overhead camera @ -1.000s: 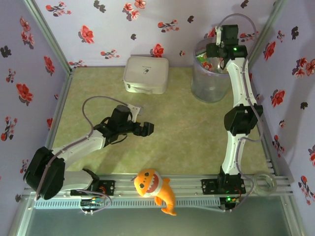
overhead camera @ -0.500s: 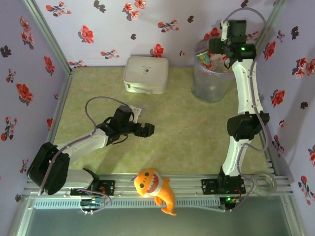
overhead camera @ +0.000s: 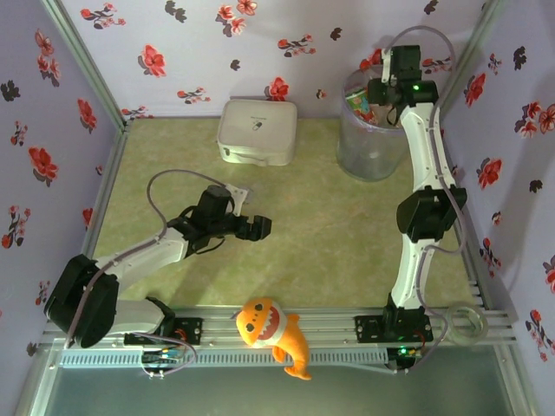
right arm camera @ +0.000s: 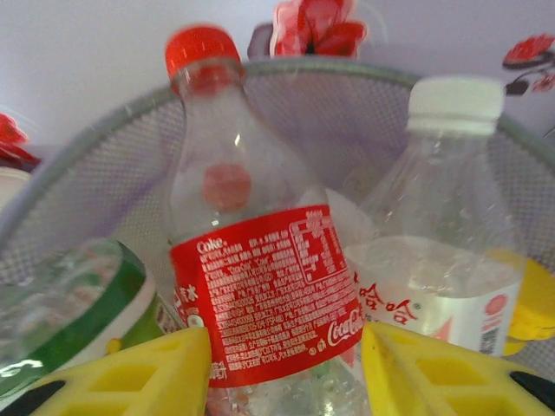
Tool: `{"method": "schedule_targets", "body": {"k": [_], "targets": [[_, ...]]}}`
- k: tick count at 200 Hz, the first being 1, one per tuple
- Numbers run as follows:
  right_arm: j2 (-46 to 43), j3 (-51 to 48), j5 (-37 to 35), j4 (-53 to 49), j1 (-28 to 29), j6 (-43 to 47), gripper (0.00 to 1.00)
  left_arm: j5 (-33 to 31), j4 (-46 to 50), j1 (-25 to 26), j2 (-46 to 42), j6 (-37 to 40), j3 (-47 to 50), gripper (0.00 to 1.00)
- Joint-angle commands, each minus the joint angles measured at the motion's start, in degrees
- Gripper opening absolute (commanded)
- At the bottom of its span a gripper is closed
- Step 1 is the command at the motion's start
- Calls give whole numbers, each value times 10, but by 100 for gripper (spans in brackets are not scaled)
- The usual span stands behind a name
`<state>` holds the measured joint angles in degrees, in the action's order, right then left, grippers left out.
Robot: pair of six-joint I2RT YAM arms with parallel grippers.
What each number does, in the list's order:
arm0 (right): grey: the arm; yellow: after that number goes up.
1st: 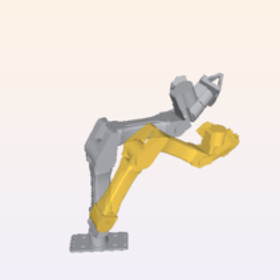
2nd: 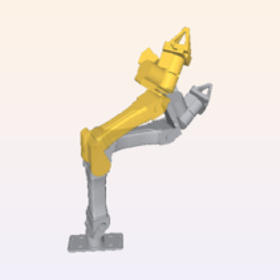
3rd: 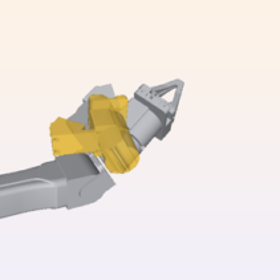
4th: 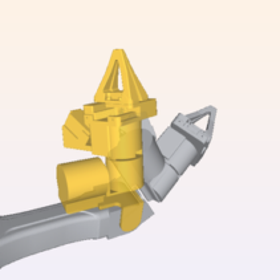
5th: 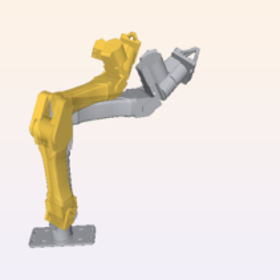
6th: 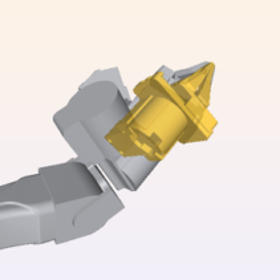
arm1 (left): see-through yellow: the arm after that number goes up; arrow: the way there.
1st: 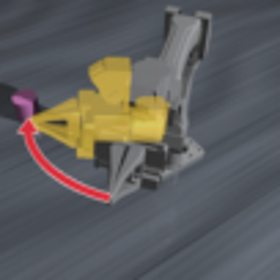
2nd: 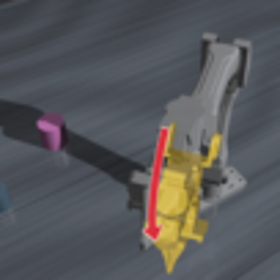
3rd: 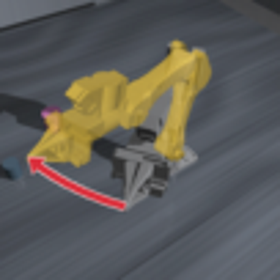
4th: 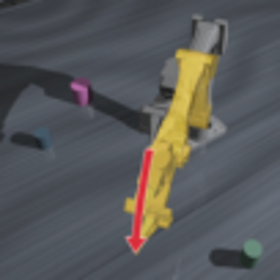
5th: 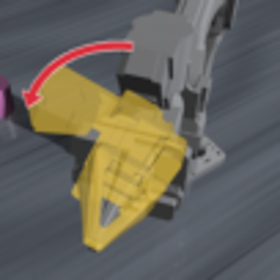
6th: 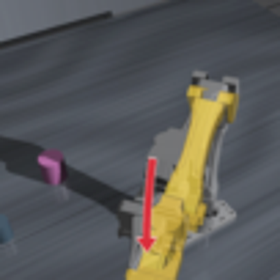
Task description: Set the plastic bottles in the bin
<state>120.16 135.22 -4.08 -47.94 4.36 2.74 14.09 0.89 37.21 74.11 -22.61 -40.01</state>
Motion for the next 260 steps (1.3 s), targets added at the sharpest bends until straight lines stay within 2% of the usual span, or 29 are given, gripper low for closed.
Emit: {"method": "schedule_targets", "body": {"k": [1, 49, 84, 109, 202, 230, 250, 260], "targets": [[3, -23, 12, 24, -6, -19, 48, -5, 2, -5, -12, -5, 2, 100], [-25, -29, 11, 35, -6, -19, 48, -5, 5, -6, -12, -3, -2, 100], [-48, -21, 12, 34, -6, -19, 56, -8, 13, -12, -17, 2, -6, 100], [-85, -51, 14, 46, -6, -19, 62, -12, 32, -22, -26, 12, -14, 100], [-298, -292, 35, 151, -4, -30, 81, -32, 92, -101, -48, 40, -56, 100], [-391, -419, 37, 205, 2, -42, 89, -65, 117, -126, -60, 53, -64, 100], [-453, -496, 39, 228, 9, -50, 99, -96, 120, -150, -78, 54, -55, 100], [-477, -527, 35, 228, 16, -53, 99, -121, 126, -163, -88, 56, -51, 100]]}}
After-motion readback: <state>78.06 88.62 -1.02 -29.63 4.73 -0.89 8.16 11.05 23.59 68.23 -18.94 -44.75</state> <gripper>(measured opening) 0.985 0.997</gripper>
